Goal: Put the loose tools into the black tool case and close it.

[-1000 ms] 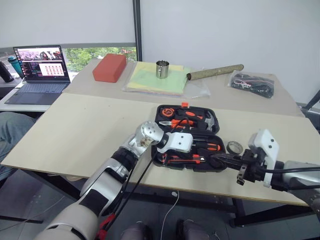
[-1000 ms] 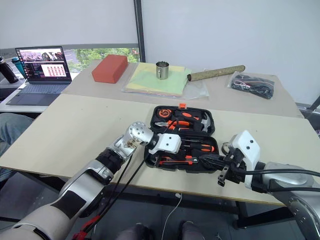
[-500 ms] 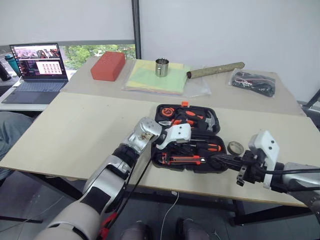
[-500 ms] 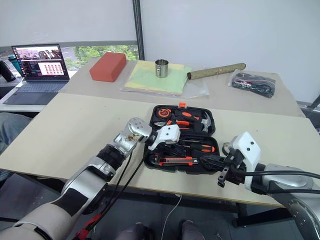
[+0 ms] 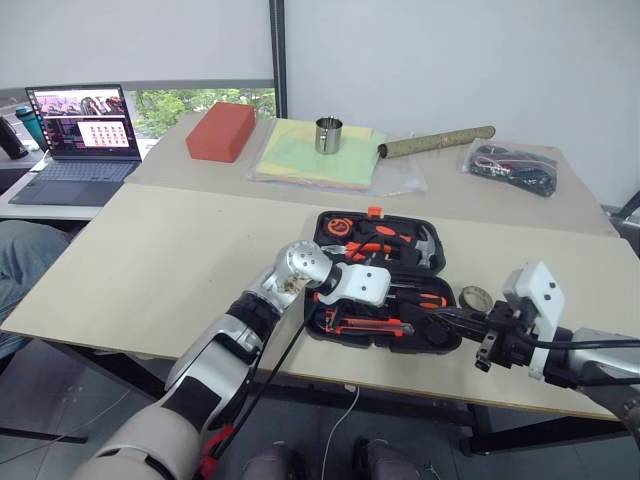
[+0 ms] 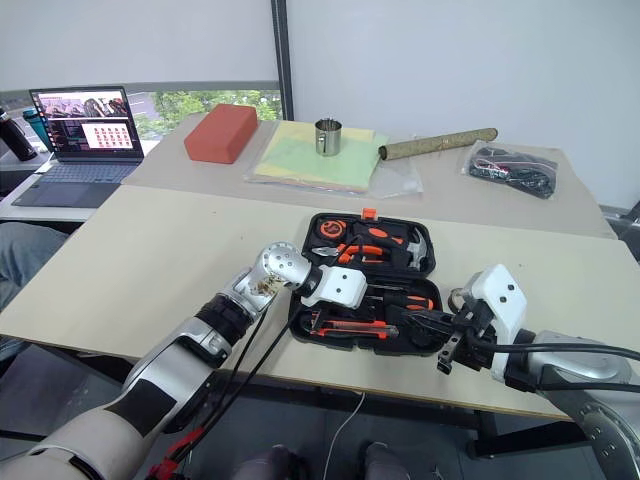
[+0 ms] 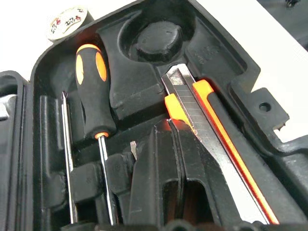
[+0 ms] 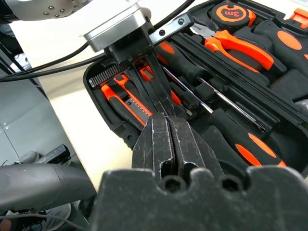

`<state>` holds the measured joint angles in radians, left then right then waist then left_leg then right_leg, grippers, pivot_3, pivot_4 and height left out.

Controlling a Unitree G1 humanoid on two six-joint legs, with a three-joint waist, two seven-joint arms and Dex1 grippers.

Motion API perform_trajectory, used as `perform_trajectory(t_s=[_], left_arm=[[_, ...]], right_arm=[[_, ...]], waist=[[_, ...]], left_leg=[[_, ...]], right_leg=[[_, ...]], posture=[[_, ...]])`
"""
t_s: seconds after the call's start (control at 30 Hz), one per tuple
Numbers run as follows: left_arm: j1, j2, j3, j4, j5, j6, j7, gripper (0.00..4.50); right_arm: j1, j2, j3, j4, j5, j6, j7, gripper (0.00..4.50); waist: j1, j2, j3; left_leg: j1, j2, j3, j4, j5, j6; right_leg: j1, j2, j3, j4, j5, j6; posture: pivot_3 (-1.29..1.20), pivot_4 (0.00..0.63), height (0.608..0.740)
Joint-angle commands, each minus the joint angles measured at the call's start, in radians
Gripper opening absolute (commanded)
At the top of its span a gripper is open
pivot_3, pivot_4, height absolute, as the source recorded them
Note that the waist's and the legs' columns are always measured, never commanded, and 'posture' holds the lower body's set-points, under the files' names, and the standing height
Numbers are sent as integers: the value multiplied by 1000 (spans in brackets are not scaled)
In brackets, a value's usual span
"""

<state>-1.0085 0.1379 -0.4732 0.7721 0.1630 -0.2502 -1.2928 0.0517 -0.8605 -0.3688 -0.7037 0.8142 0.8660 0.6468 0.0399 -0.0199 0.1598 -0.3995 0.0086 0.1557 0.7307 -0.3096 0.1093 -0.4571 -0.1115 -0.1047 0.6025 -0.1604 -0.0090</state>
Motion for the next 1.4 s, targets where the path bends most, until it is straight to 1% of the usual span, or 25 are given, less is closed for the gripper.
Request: perform_trajectory(t_s=[0.03, 0.07, 0.13, 0.17, 0.2, 0.23, 0.27, 0.33, 0.37, 0.47, 0.5, 0.6, 0.7, 0.77, 0.87, 0.93, 1.0, 1.03, 1.07, 1.1, 1.13, 1.23, 1.3, 1.33, 1.4], left_arm=[[-15, 18, 55, 2, -59, 104, -41, 0], [-30, 35, 105, -38, -125, 198, -81, 257], [-40, 79, 175, -141, -243, 374, -176, 738], [-38, 104, 199, -198, -294, 452, -218, 1045], [-34, 140, 223, -263, -350, 535, -263, 1383], [-29, 171, 242, -319, -396, 605, -294, 1820], [-22, 209, 247, -373, -443, 671, -312, 2104], [-6, 270, 247, -457, -512, 754, -322, 2911], [6, 299, 244, -493, -532, 774, -322, 3155], [43, 359, 229, -562, -553, 784, -322, 4379], [52, 369, 231, -576, -555, 786, -322, 4500], [66, 377, 240, -604, -545, 790, -297, 4500], [73, 378, 243, -624, -540, 792, -267, 4500], [86, 384, 241, -642, -536, 784, -254, 4500], [105, 394, 238, -673, -538, 784, -242, 4500], [115, 398, 236, -690, -539, 784, -236, 4500], [117, 398, 236, -700, -539, 782, -232, 4500], [116, 397, 235, -702, -540, 782, -230, 4500], [113, 396, 235, -701, -540, 782, -228, 4500], [111, 394, 235, -699, -541, 782, -227, 4500], [106, 392, 235, -693, -540, 780, -225, 4500], [95, 386, 234, -672, -537, 770, -223, 4500], [91, 382, 233, -658, -532, 760, -222, 4500], [90, 381, 232, -653, -530, 755, -222, 4500], [94, 382, 228, -647, -525, 748, -225, 4500]], right_arm=[[-4, -41, -29, 28, -43, -21, 6, 23], [-9, -59, -33, 52, -58, -16, 11, 297], [-25, -95, -36, 105, -85, -9, 20, 830], [-35, -115, -31, 133, -103, -13, 26, 1095], [-47, -147, -12, 170, -133, -24, 41, 1461], [-58, -178, 10, 206, -165, -37, 57, 1841], [-74, -203, 40, 244, -202, -58, 73, 2133], [-116, -232, 96, 313, -256, -90, 95, 2915], [-145, -241, 135, 354, -290, -115, 109, 3129], [-236, -248, 254, 480, -398, -202, 151, 4326], [-265, -245, 296, 522, -438, -239, 166, 4482], [-344, -219, 392, 639, -527, -328, 211, 4482], [-407, -179, 442, 721, -570, -368, 241, 4482], [-432, -164, 463, 738, -601, -401, 259, 4482], [-465, -147, 492, 784, -671, -391, 224, 3788], [-495, -133, 508, 819, -709, -366, 201, 3017], [-516, -122, 514, 837, -721, -355, 211, 3017], [-523, -116, 513, 843, -722, -356, 221, 2663], [-526, -110, 509, 847, -723, -355, 228, 2409], [-529, -108, 508, 848, -726, -355, 237, 2250], [-528, -109, 507, 848, -728, -358, 248, 1832], [-517, -112, 498, 841, -731, -367, 269, 864], [-509, -109, 487, 833, -727, -367, 276, 101], [-506, -105, 479, 828, -722, -359, 277, 10], [-496, -110, 453, 797, -697, -333, 287, 10]], waist=[[-2, 0, 0], [-3, 0, 0], [-14, 0, 1], [-20, 0, 1], [-26, 0, 1], [-30, 0, 1], [-31, 1, 1], [-34, 1, 1], [-35, 1, 1], [-36, 1, 1], [-36, 1, 1], [-33, 2, 1], [-32, 2, 1], [-33, 2, 1], [-37, 3, 1], [-40, 3, 1], [-42, 3, 2], [-42, 3, 2], [-43, 3, 2], [-44, 3, 2], [-44, 3, 2], [-45, 3, 2], [-46, 3, 2], [-46, 3, 2], [-46, 3, 2]], left_leg=[[0, 0, 0, 0, 0, 0], [0, -1, 0, 0, 0, 0], [-2, -1, 0, 0, 0, 0], [-3, 0, 0, 1, 0, 0], [-3, 0, 0, 1, 0, 0], [-3, 0, 0, 1, 1, -1], [-3, 0, 0, 1, 1, -2], [-1, 0, 0, 1, 2, -4], [1, 0, 0, 1, 3, -4], [2, 0, 0, 1, 4, -6], [2, 0, 0, 1, 4, -7], [2, 0, 0, 1, 4, -7], [1, -1, 0, 1, 5, -7], [1, -1, 0, 1, 5, -7], [1, 0, 0, 1, 5, -8], [1, -1, 1, 0, 5, -9], [1, -1, 1, 0, 5, -9], [1, -1, 1, 0, 6, -9], [1, -1, 1, 0, 6, -9], [1, -1, 1, 0, 6, -10], [1, -1, 1, 0, 6, -10], [1, -1, 1, 0, 6, -11], [1, 0, 1, 0, 7, -11], [1, 0, 1, 0, 7, -12], [2, 0, 1, 0, 7, -13]], right_leg=[[0, 0, -1, 0, 0, 1], [0, 0, -1, 0, 1, 2], [-2, 0, -3, 0, -2, 9], [-3, 0, -3, 0, -2, 9], [-4, 0, -3, 2, -2, 9], [-4, 0, -3, 4, -2, 8], [-4, 0, -2, 6, -3, 7], [-4, 0, -1, 7, -4, 6], [-3, 1, 0, 8, -5, 6], [-2, 2, 4, 8, -6, 6], [-2, 2, 4, 8, -6, 6], [-2, 3, 4, 9, -6, 6], [-2, 3, 4, 9, -6, 7], [-2, 3, 4, 8, -6, 6], [-2, 4, 3, 9, -6, 6], [-2, 4, 1, 9, -6, 5], [-2, 4, -2, 8, -6, 6], [-2, 3, -2, 8, -7, 6], [-2, 3, -2, 8, -7, 6], [-2, 3, -2, 8, -7, 6], [-2, 2, -2, 8, -7, 6], [-2, 1, -2, 9, -7, 6], [-2, 1, -2, 9, -7, 6], [-2, 1, -2, 9, -6, 6], [-2, 1, -2, 10, -6, 6]], posture=[[0, 150, 740], [0, 150, 740], [0, 150, 740], [0, 150, 740], [0, 150, 740], [0, 150, 740], [0, 150, 740], [0, 150, 740], [0, 150, 740], [0, 150, 740], [0, 150, 740], [0, 150, 740], [0, 150, 740], [0, 150, 740], [0, 150, 740], [0, 150, 740], [0, 150, 740], [0, 150, 740], [0, 150, 740], [0, 150, 740], [0, 150, 740], [0, 150, 740], [0, 150, 740], [0, 150, 740], [0, 150, 740]])
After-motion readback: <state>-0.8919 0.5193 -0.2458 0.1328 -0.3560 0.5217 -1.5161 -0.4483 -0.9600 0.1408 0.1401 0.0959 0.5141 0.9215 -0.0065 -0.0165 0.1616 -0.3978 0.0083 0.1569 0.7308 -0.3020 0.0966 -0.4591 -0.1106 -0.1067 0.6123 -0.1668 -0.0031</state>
